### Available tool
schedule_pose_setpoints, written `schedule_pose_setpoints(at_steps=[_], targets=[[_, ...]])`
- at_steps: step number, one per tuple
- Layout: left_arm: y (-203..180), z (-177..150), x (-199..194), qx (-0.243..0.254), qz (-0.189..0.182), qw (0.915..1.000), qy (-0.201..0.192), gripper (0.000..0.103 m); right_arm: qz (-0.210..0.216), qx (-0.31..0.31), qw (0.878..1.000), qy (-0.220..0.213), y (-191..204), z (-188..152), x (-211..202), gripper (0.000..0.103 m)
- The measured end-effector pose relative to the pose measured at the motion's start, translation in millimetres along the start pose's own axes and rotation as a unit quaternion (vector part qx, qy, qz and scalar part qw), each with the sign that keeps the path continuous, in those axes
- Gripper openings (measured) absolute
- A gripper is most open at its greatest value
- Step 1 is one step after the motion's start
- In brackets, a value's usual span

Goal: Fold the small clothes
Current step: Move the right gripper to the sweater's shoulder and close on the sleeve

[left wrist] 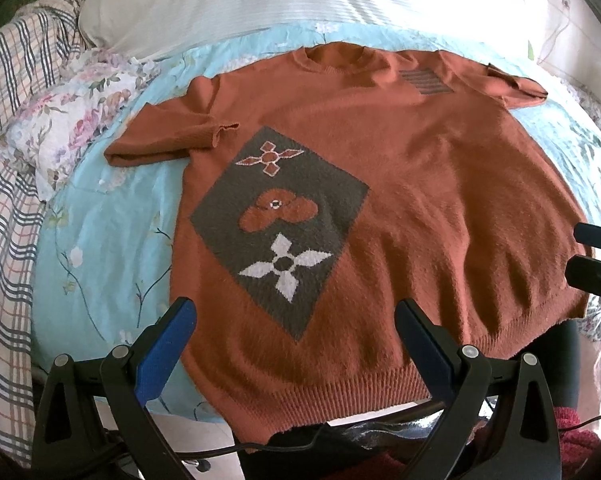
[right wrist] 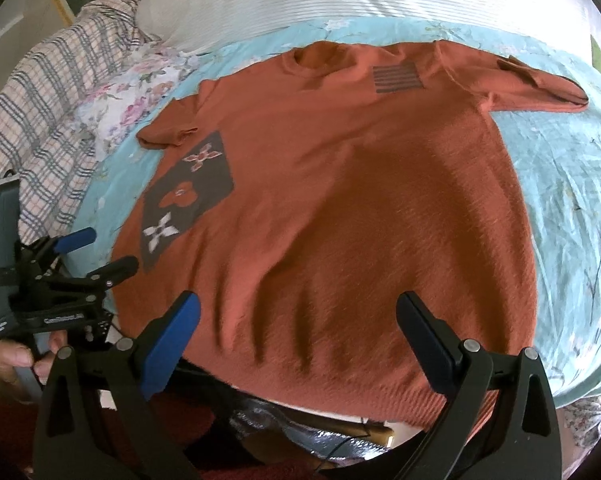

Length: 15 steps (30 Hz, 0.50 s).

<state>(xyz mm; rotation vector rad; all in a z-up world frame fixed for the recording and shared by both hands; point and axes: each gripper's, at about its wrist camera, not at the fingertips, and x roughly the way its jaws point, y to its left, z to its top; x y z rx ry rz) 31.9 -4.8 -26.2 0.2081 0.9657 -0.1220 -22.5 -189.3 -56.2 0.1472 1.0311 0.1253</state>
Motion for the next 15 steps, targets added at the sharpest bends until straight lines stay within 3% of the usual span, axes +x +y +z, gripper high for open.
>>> schedule_pose_setpoints(at_steps=[6, 9, 15], targets=[[9, 12, 8, -0.024, -0.015, 0.9992, -0.029, 0.098, 0.022, 0.040, 0.999, -0.014, -40, 23, 6, 0.098], [11, 22, 16, -0.029, -0.028, 0.9988, -0.027, 0.098, -0.012, 0.032, 0.999, -0.042, -64, 43, 3, 0.098], [12, 33, 37, -0.010, -0.011, 0.9998, 0.010, 0.098, -0.063, 0.036, 0.994, -0.076, -133, 99, -1, 0.095]])
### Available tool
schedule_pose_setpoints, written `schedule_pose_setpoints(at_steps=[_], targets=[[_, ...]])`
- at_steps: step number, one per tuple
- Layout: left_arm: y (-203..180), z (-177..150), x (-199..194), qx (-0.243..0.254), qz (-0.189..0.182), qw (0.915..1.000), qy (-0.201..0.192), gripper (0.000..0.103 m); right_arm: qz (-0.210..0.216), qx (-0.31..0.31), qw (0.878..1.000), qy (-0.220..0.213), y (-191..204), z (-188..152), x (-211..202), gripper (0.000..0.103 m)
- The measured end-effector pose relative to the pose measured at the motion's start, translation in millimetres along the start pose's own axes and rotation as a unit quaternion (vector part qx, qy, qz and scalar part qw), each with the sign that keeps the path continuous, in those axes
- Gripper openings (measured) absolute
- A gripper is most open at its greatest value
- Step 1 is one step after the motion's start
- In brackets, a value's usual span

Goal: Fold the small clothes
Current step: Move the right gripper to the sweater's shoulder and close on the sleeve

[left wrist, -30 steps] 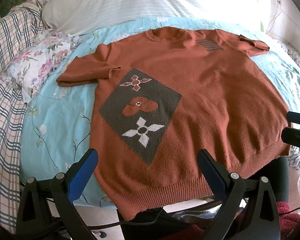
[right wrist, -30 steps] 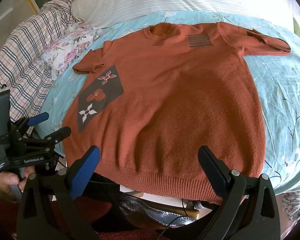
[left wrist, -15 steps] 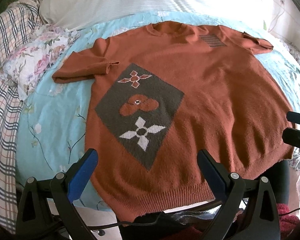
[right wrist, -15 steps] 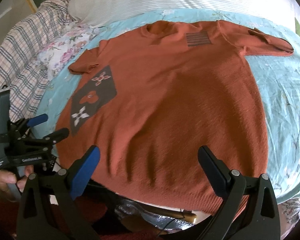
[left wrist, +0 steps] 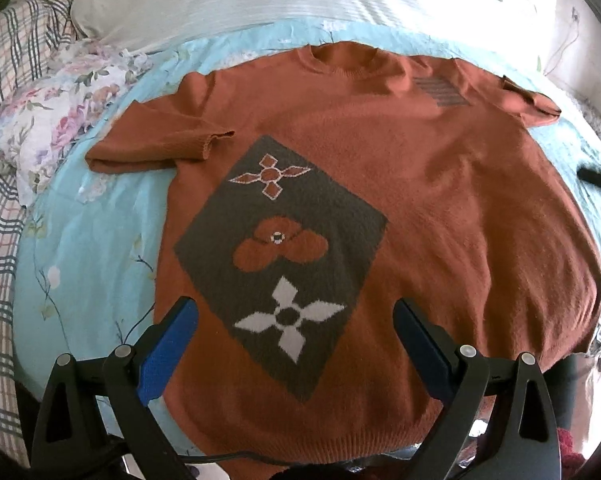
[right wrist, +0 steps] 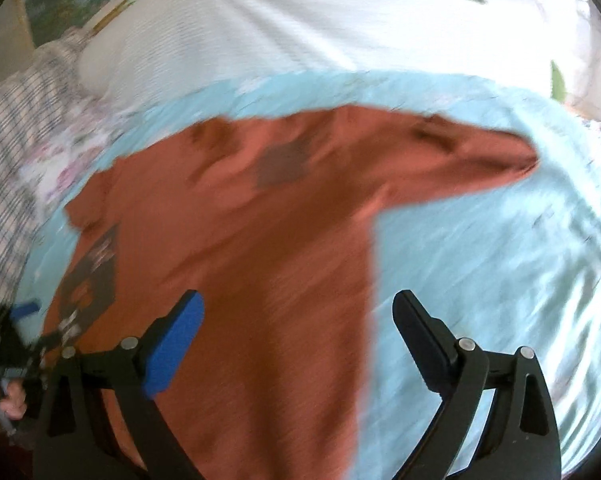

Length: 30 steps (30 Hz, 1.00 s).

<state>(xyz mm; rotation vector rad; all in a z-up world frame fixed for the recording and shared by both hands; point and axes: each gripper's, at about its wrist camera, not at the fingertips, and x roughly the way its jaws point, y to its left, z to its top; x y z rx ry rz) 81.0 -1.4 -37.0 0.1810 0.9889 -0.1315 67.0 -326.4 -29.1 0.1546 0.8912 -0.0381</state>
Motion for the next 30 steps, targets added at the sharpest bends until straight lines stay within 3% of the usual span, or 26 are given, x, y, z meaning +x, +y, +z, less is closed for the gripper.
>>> schedule_pose_setpoints(at_steps=[3, 6, 12, 15, 20, 24, 25, 26, 27, 29, 30], targets=[[-3, 3, 9, 0.008, -0.001, 0.9999, 0.009, 0.098, -0.015, 0.015, 0.999, -0.034, -41, 38, 0, 0.089], [-7, 5, 18, 0.015, -0.001, 0.9997, 0.020, 0.098, -0.018, 0.036, 0.998, -0.048, -82, 80, 9, 0.076], [-21, 15, 39, 0.023, -0.010, 0.9989, 0.040, 0.098, -0.045, 0.019, 0.998, -0.045, -137, 142, 47, 0.076], [-31, 21, 47, 0.028, -0.017, 0.9985, 0.045, 0.098, -0.035, 0.014, 0.999, -0.013, -158, 160, 81, 0.076], [-42, 26, 63, 0.037, -0.018, 0.9971, 0.065, 0.098, -0.011, -0.048, 0.998, 0.026, -151, 171, 119, 0.076], [-48, 31, 70, 0.039, -0.024, 0.9963, 0.072, 0.098, -0.030, -0.090, 0.993, 0.073, -142, 168, 152, 0.075], [-49, 32, 71, 0.040, -0.024, 0.9964, 0.071, 0.098, -0.035, -0.091, 0.992, 0.085, -146, 165, 162, 0.060], [-50, 34, 72, 0.041, -0.025, 0.9964, 0.071, 0.098, -0.047, -0.087, 0.990, 0.099, -147, 160, 167, 0.038], [-50, 35, 73, 0.040, -0.027, 0.9964, 0.070, 0.098, -0.044, -0.071, 0.992, 0.097, -149, 158, 166, 0.035], [-50, 35, 72, 0.038, -0.029, 0.9965, 0.069, 0.098, -0.043, -0.036, 0.996, 0.073, -151, 158, 151, 0.011], [-50, 35, 72, 0.037, -0.030, 0.9965, 0.068, 0.098, -0.041, -0.019, 0.997, 0.060, -151, 157, 143, 0.011]])
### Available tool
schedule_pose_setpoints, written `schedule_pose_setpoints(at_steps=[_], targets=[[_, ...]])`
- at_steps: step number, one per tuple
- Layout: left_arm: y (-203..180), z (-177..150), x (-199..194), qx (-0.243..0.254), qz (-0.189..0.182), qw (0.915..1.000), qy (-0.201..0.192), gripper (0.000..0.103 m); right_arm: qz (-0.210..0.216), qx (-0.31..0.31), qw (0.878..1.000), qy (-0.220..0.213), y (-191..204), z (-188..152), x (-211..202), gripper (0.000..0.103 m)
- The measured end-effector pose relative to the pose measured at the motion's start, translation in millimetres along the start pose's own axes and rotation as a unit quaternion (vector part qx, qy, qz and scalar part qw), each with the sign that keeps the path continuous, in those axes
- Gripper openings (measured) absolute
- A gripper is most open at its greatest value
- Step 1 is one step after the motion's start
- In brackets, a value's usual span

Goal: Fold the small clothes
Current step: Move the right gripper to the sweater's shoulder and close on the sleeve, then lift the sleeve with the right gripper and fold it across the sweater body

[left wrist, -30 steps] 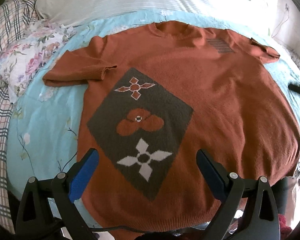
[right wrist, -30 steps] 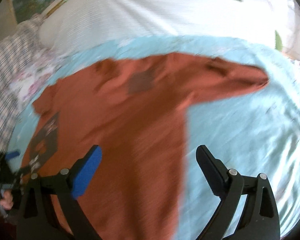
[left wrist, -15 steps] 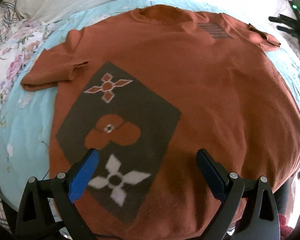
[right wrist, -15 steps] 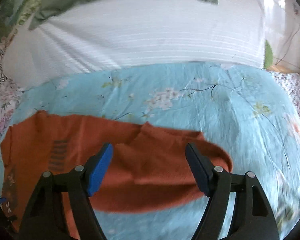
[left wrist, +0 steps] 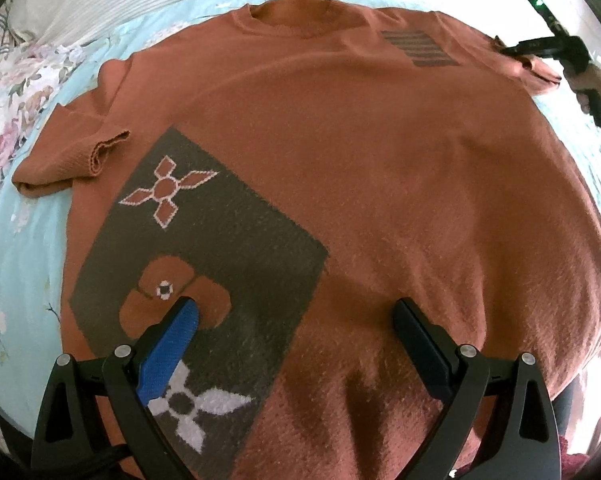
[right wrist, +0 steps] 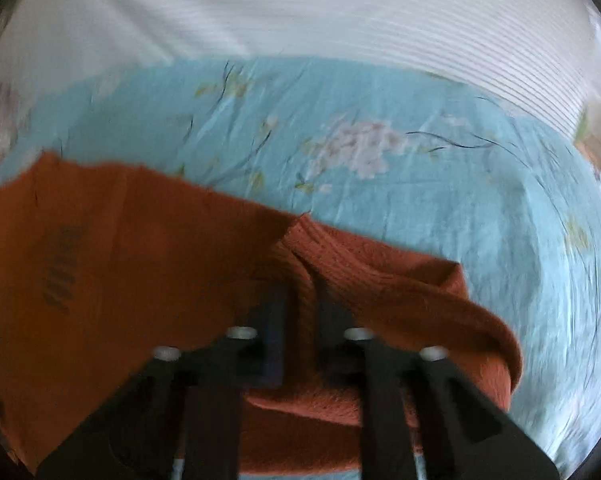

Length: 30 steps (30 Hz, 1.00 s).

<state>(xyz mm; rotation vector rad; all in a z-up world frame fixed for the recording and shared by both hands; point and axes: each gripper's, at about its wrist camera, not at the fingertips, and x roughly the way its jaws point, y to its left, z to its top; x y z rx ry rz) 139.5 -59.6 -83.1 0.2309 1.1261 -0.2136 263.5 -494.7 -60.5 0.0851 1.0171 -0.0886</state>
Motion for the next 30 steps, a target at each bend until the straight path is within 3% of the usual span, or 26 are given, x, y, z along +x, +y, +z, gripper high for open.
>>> schedule_pose_setpoints(at_steps=[4, 7, 9, 12, 17, 21, 27, 30], targets=[[1, -2, -2, 0.000, -0.003, 1.0000, -0.006, 0.098, 0.048, 0.064, 0.995, -0.054, 10, -5, -41, 0.009], [3, -6, -6, -0.007, -0.013, 0.9998, -0.010, 0.098, 0.111, 0.106, 0.985, -0.084, 39, -6, -64, 0.009], [4, -9, -10, -0.013, -0.023, 0.9995, -0.016, 0.098, 0.172, 0.133, 0.971, -0.100, 70, -8, -72, 0.009], [5, -14, -16, -0.016, -0.031, 0.9991, -0.023, 0.098, 0.230, 0.140, 0.958, -0.102, 126, -2, -65, 0.009], [13, -22, -30, -0.024, -0.039, 0.9982, -0.038, 0.098, 0.313, 0.123, 0.939, -0.066, 238, 4, -37, 0.009], [33, -30, -37, -0.046, -0.039, 0.9970, -0.048, 0.098, 0.345, 0.096, 0.933, -0.033, 317, -1, -11, 0.009], [62, -39, -37, -0.084, -0.036, 0.9947, -0.047, 0.098, 0.356, 0.083, 0.931, 0.011, 375, -11, 28, 0.009], [71, -39, -33, -0.097, -0.038, 0.9936, -0.043, 0.098, 0.357, 0.077, 0.931, 0.028, 387, -14, 38, 0.018]])
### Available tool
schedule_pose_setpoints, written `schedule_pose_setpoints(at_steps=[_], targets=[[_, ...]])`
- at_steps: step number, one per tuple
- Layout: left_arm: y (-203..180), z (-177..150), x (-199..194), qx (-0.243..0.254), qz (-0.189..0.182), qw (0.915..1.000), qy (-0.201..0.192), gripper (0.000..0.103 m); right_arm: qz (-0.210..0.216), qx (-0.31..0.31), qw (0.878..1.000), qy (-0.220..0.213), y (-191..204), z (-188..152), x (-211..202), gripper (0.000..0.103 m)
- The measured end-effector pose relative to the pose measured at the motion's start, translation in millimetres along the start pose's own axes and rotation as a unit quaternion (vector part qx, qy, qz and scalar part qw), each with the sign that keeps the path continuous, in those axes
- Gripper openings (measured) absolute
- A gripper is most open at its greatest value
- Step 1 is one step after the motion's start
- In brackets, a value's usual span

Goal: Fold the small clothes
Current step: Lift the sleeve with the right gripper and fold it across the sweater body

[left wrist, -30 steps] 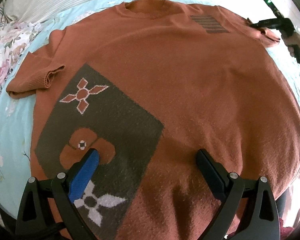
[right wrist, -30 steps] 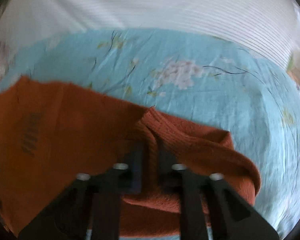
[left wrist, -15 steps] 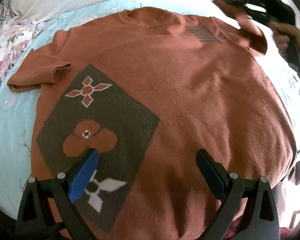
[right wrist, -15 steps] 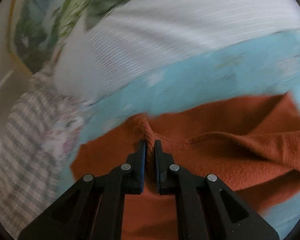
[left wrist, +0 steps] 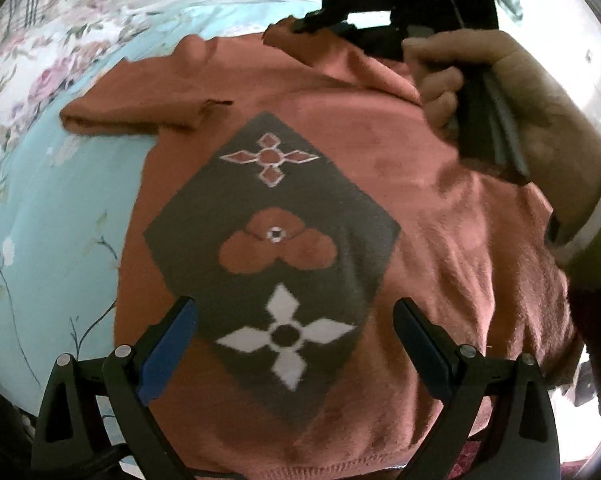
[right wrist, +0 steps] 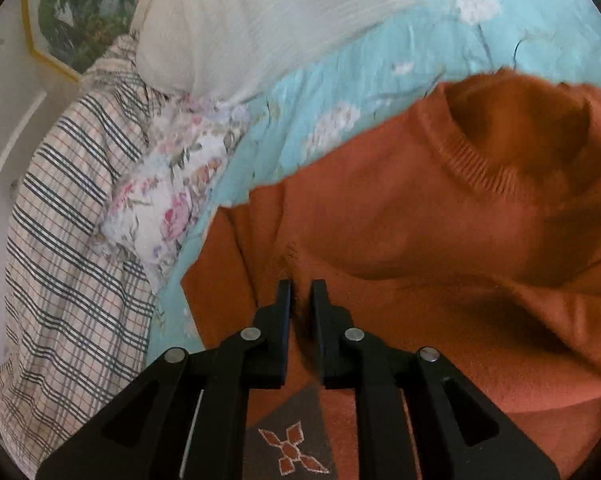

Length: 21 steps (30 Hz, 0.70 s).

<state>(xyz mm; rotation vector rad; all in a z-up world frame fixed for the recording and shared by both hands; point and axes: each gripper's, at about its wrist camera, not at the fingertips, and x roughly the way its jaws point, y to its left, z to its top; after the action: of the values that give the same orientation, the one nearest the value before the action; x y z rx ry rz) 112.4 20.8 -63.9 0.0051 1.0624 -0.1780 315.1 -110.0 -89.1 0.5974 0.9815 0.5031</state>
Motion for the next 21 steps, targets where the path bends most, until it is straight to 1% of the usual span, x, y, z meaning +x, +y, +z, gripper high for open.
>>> schedule_pose_setpoints(at_steps=[1, 2, 4, 5, 8, 10, 11, 13, 14, 15, 17, 18, 19, 21], targets=[[2, 1, 1, -0.006, -0.003, 1.0000, 0.001, 0.098, 0.002, 0.001, 1.000, 0.011, 1, -2, 3, 0.030], [4, 3, 2, -0.009, -0.007, 0.9999, 0.002, 0.098, 0.008, -0.004, 1.000, 0.010, -1, -5, -2, 0.039], [6, 4, 2, -0.009, -0.008, 0.9999, 0.000, 0.098, 0.002, -0.021, 1.000, -0.012, 2, -8, -17, 0.041], [6, 5, 2, -0.008, -0.007, 0.9999, -0.003, 0.098, -0.003, -0.026, 0.999, -0.025, -4, -9, -29, 0.041], [6, 8, 2, -0.005, -0.009, 0.9999, -0.008, 0.098, -0.032, -0.003, 0.998, -0.054, -42, -6, -64, 0.041], [4, 12, 4, -0.001, -0.011, 0.9999, -0.009, 0.098, -0.065, 0.015, 0.996, -0.060, -71, 0, -83, 0.041], [4, 14, 4, 0.001, -0.012, 0.9999, -0.011, 0.098, -0.082, 0.017, 0.995, -0.056, -86, 4, -90, 0.041], [0, 22, 6, 0.005, -0.019, 0.9997, -0.016, 0.098, -0.103, 0.012, 0.994, -0.036, -103, 10, -93, 0.041], [-1, 27, 6, 0.005, -0.026, 0.9994, -0.020, 0.098, -0.112, 0.006, 0.994, -0.015, -113, 12, -92, 0.041], [-4, 32, 6, 0.004, -0.033, 0.9992, -0.022, 0.098, -0.107, 0.004, 0.994, 0.007, -118, 12, -88, 0.041], [-5, 47, 11, 0.000, -0.048, 0.9985, -0.025, 0.098, -0.073, 0.004, 0.996, 0.059, -127, 6, -80, 0.041], [-6, 53, 12, -0.002, -0.052, 0.9983, -0.025, 0.098, -0.059, -0.006, 0.995, 0.083, -128, -1, -78, 0.041], [-6, 59, 14, -0.006, -0.055, 0.9981, -0.026, 0.098, -0.055, -0.019, 0.994, 0.093, -126, -7, -79, 0.041], [-3, 68, 14, -0.015, -0.060, 0.9976, -0.030, 0.098, -0.030, -0.034, 0.993, 0.112, -125, -21, -85, 0.042]])
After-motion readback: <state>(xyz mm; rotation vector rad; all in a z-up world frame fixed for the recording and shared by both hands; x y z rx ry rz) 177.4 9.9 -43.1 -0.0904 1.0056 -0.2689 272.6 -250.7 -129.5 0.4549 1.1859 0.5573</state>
